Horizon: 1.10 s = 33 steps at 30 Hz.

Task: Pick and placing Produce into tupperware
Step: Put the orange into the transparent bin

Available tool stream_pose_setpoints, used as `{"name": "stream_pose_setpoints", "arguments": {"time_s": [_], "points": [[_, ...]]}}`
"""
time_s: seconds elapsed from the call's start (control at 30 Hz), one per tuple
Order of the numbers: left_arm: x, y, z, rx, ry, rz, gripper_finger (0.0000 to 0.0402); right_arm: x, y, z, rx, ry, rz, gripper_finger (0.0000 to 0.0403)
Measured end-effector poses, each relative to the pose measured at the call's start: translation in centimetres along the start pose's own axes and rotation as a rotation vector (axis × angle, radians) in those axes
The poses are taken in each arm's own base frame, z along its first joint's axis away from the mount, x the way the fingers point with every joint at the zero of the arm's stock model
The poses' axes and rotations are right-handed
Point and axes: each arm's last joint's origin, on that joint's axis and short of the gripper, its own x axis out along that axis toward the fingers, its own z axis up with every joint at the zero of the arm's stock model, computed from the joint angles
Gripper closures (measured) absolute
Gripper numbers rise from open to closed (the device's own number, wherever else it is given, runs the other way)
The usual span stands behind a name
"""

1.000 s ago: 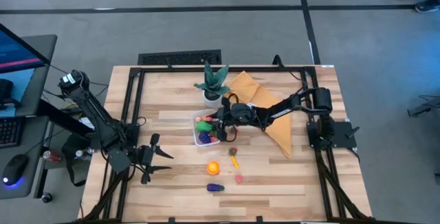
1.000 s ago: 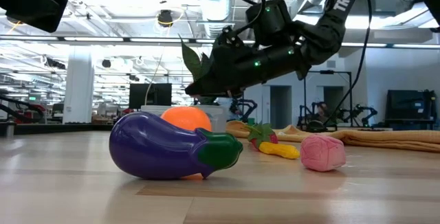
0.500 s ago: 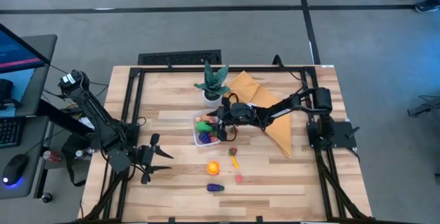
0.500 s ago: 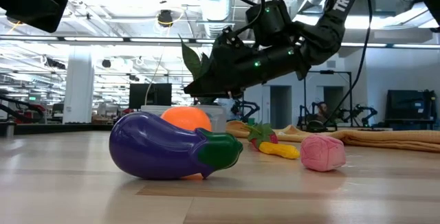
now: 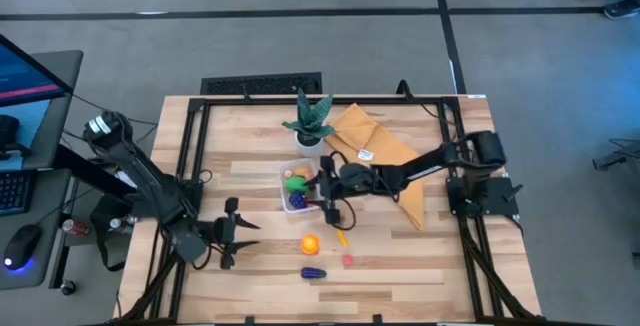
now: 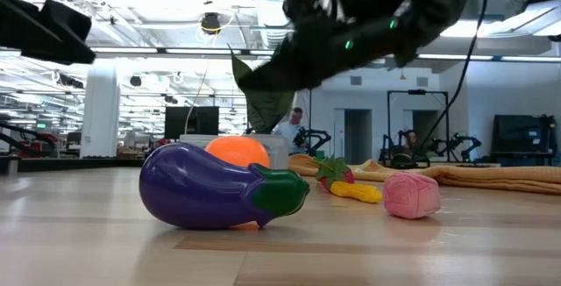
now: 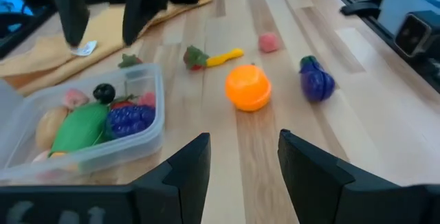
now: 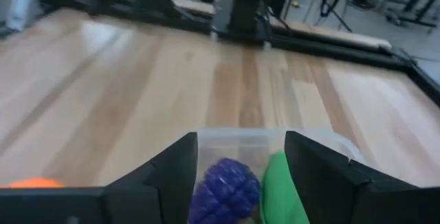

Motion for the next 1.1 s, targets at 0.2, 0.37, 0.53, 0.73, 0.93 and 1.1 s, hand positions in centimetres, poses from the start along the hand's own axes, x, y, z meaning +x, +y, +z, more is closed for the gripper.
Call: {"name": "stream_pose_setpoints", "arguments": {"time_s": [0.2, 0.37, 0.53, 0.73, 0.93, 1.1], "points": [[2.2, -0.4, -0.1, 0.020, -0.035, 0.041, 0.0239, -2.7, 2.1, 2.4, -0.055, 0.074, 0.060, 0.0195], [4.0, 0.1, -0.7, 0.014, -0.012, 0.102, 0.0239, -4.9, 4.2, 3.2, -0.062, 0.198, 0.057, 0.0193], [5.7, 0.8, -1.3, -0.012, 0.008, 0.143, 0.0239, -6.9, 5.7, 3.7, -0.058, 0.284, -0.016, 0.0197], [7.5, 1.1, -1.3, -0.054, -0.002, 0.021, 0.0239, -8.5, 7.1, 4.9, -0.079, 0.259, -0.032, 0.0203], [9.0, 0.5, -1.3, -0.046, -0.025, -0.078, 0.0239, -9.3, 8.2, 5.4, -0.087, 0.246, -0.018, 0.0205], [10.5, -0.2, -1.0, -0.006, -0.011, -0.071, 0.0234, -9.6, 8.6, 5.1, -0.107, 0.278, -0.086, 0.0205]]}}
